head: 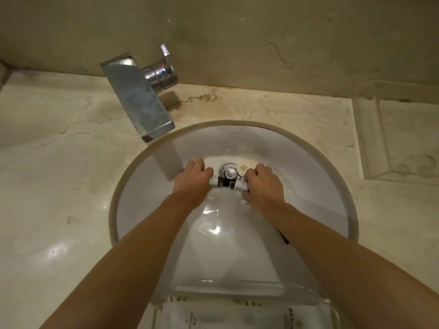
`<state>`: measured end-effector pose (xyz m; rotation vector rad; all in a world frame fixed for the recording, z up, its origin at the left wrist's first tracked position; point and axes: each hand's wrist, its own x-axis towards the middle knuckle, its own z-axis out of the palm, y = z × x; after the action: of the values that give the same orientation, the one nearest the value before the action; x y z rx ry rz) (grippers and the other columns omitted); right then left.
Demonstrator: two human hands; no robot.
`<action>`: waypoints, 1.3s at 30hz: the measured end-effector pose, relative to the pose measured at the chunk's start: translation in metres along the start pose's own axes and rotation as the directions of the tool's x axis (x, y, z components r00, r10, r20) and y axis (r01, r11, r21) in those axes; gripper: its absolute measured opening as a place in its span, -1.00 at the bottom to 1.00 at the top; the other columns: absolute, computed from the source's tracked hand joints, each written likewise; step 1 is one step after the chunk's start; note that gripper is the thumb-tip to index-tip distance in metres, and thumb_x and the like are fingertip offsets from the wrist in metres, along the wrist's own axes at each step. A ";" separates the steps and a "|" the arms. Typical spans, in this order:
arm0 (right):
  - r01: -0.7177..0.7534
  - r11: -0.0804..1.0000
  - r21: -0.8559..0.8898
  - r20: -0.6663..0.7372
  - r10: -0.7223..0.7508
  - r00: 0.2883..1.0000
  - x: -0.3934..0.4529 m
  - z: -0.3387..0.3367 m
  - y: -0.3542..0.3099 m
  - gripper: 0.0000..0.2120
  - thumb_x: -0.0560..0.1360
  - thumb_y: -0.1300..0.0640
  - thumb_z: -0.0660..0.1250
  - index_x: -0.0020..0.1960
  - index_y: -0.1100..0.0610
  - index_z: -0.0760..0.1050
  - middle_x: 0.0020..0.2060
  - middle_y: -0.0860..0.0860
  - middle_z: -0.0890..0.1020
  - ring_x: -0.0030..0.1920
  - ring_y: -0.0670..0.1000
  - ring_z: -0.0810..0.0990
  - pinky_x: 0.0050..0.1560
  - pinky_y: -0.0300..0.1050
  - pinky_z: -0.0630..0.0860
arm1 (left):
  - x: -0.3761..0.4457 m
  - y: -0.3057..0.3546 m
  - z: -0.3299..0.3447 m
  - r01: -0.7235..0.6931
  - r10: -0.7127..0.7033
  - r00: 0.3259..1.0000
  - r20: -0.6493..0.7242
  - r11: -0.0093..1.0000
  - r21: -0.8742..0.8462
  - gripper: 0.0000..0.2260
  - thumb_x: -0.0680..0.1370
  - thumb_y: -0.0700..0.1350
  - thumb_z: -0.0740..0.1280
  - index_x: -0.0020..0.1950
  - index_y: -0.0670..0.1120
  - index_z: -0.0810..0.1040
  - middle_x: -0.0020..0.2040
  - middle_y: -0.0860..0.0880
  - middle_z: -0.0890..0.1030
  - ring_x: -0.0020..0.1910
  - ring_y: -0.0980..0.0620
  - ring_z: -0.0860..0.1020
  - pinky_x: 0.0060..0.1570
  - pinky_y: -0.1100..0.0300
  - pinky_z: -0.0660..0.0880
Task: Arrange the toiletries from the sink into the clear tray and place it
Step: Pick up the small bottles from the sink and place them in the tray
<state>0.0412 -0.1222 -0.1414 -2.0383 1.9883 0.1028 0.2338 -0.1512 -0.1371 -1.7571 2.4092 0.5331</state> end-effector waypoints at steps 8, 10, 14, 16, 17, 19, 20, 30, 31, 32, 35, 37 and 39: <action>-0.336 0.767 0.547 0.254 0.230 0.939 -0.027 -0.045 -0.009 -0.70 0.46 0.08 0.35 0.00 0.11 0.23 -0.22 0.04 0.52 -0.24 0.10 0.51 -0.30 -0.06 0.35 | -0.032 0.010 -0.034 0.247 -0.218 0.969 0.115 0.853 -0.460 -0.75 0.50 -0.15 0.37 0.02 -0.10 0.29 -0.11 -0.12 0.51 -0.17 -0.15 0.50 -0.24 0.08 0.37; -0.400 0.581 0.708 0.344 0.211 0.915 -0.036 -0.060 -0.014 -0.69 0.50 0.05 0.34 0.02 0.14 0.23 -0.26 0.01 0.47 -0.33 0.02 0.46 -0.37 -0.14 0.37 | -0.041 0.015 -0.044 0.306 -0.236 0.952 0.195 0.741 -0.598 -0.75 0.50 -0.21 0.34 0.00 -0.09 0.25 -0.10 -0.19 0.53 -0.18 -0.20 0.55 -0.26 0.05 0.42; -0.420 0.385 0.822 0.374 0.191 0.908 -0.060 -0.085 -0.023 -0.67 0.55 0.03 0.28 0.16 0.20 0.27 -0.34 0.06 0.50 -0.45 -0.02 0.41 -0.41 -0.19 0.34 | -0.065 0.033 -0.070 0.342 -0.250 0.938 0.238 0.574 -0.744 -0.77 0.48 -0.32 0.25 0.03 -0.10 0.26 -0.13 -0.14 0.46 -0.26 -0.08 0.49 -0.39 0.18 0.38; -0.400 0.295 0.868 0.365 0.169 0.916 -0.073 -0.095 -0.025 -0.69 0.56 0.07 0.28 0.19 0.20 0.32 -0.35 0.09 0.55 -0.46 0.01 0.45 -0.39 -0.16 0.37 | -0.079 0.043 -0.081 0.353 -0.246 0.933 0.262 0.493 -0.795 -0.78 0.49 -0.34 0.22 0.04 -0.11 0.28 -0.14 -0.10 0.45 -0.31 -0.01 0.50 -0.44 0.22 0.36; -0.388 0.268 0.882 0.360 0.150 0.921 -0.080 -0.100 -0.026 -0.71 0.56 0.09 0.29 0.21 0.19 0.35 -0.32 0.09 0.58 -0.46 0.01 0.49 -0.38 -0.17 0.37 | -0.087 0.049 -0.087 0.351 -0.242 0.933 0.265 0.460 -0.816 -0.77 0.49 -0.36 0.21 0.05 -0.11 0.28 -0.14 -0.09 0.46 -0.33 0.01 0.51 -0.44 0.21 0.36; -0.367 0.233 0.900 0.349 0.115 0.930 -0.091 -0.110 -0.026 -0.72 0.55 0.14 0.31 0.23 0.14 0.38 -0.24 0.10 0.61 -0.44 -0.01 0.55 -0.37 -0.18 0.40 | -0.100 0.057 -0.096 0.336 -0.238 0.937 0.257 0.402 -0.852 -0.76 0.48 -0.39 0.18 0.06 -0.12 0.30 -0.14 -0.10 0.47 -0.34 0.02 0.54 -0.42 0.18 0.37; -0.357 0.212 0.909 0.344 0.100 0.934 -0.097 -0.115 -0.026 -0.71 0.54 0.18 0.31 0.24 0.12 0.39 -0.20 0.10 0.61 -0.42 -0.01 0.57 -0.36 -0.19 0.42 | -0.107 0.061 -0.100 0.328 -0.241 0.937 0.251 0.368 -0.870 -0.75 0.49 -0.41 0.17 0.06 -0.12 0.31 -0.15 -0.10 0.46 -0.34 0.01 0.55 -0.42 0.17 0.38; -0.353 0.101 0.930 0.356 -0.018 0.934 -0.142 -0.128 -0.050 -0.65 0.47 0.34 0.33 0.22 0.13 0.41 -0.07 0.14 0.52 -0.17 0.12 0.63 -0.01 -0.01 0.62 | -0.148 0.095 -0.106 0.374 -0.306 0.890 0.337 0.070 -0.925 -0.81 0.54 -0.41 0.10 -0.08 -0.17 0.42 -0.15 -0.12 0.50 -0.34 -0.01 0.63 -0.29 0.19 0.61; -0.359 0.094 0.929 0.361 -0.005 0.933 -0.144 -0.126 -0.051 -0.66 0.47 0.34 0.33 0.20 0.13 0.41 -0.07 0.14 0.51 -0.15 0.14 0.63 0.00 0.01 0.61 | -0.148 0.096 -0.102 0.390 -0.318 0.880 0.353 0.061 -0.919 -0.83 0.55 -0.40 0.11 -0.04 -0.18 0.43 -0.15 -0.12 0.50 -0.33 -0.01 0.63 -0.26 0.17 0.62; -0.364 0.086 0.927 0.365 0.003 0.931 -0.145 -0.124 -0.050 -0.67 0.47 0.34 0.32 0.19 0.12 0.41 -0.08 0.14 0.51 -0.14 0.15 0.63 0.00 0.00 0.61 | -0.148 0.095 -0.098 0.397 -0.325 0.875 0.360 0.055 -0.916 -0.84 0.55 -0.39 0.13 -0.01 -0.19 0.44 -0.13 -0.13 0.51 -0.30 -0.02 0.63 -0.22 0.14 0.62; -0.380 0.160 0.911 0.378 0.048 0.925 -0.147 -0.122 -0.044 -0.67 0.49 0.31 0.32 0.22 0.12 0.40 -0.05 0.12 0.53 -0.20 0.08 0.64 -0.15 -0.12 0.58 | -0.144 0.086 -0.088 0.397 -0.377 0.868 0.323 0.135 -0.908 -0.85 0.54 -0.36 0.17 -0.02 -0.16 0.47 -0.06 -0.15 0.48 -0.20 -0.04 0.55 -0.15 0.12 0.61; -0.396 0.221 0.891 0.382 0.105 0.918 -0.147 -0.119 -0.035 -0.68 0.50 0.27 0.32 0.22 0.11 0.38 -0.02 0.09 0.55 -0.24 0.02 0.64 -0.20 -0.15 0.53 | -0.141 0.076 -0.084 0.405 -0.417 0.859 0.298 0.197 -0.893 -0.86 0.53 -0.33 0.19 -0.01 -0.14 0.47 -0.08 -0.11 0.48 -0.16 -0.04 0.51 -0.11 0.09 0.59; -0.422 0.255 0.870 0.388 0.173 0.905 -0.146 -0.114 -0.025 -0.68 0.50 0.25 0.32 0.22 0.09 0.38 0.02 0.09 0.55 -0.28 -0.01 0.63 -0.23 -0.15 0.51 | -0.138 0.063 -0.082 0.427 -0.445 0.843 0.303 0.210 -0.880 -0.89 0.54 -0.31 0.21 -0.01 -0.14 0.46 -0.12 -0.08 0.48 -0.18 -0.03 0.50 -0.04 0.02 0.56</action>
<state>0.0425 -0.0105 0.0084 -0.7818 1.5842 -0.6257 0.2287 -0.0385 -0.0072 -2.6354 1.3327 2.1024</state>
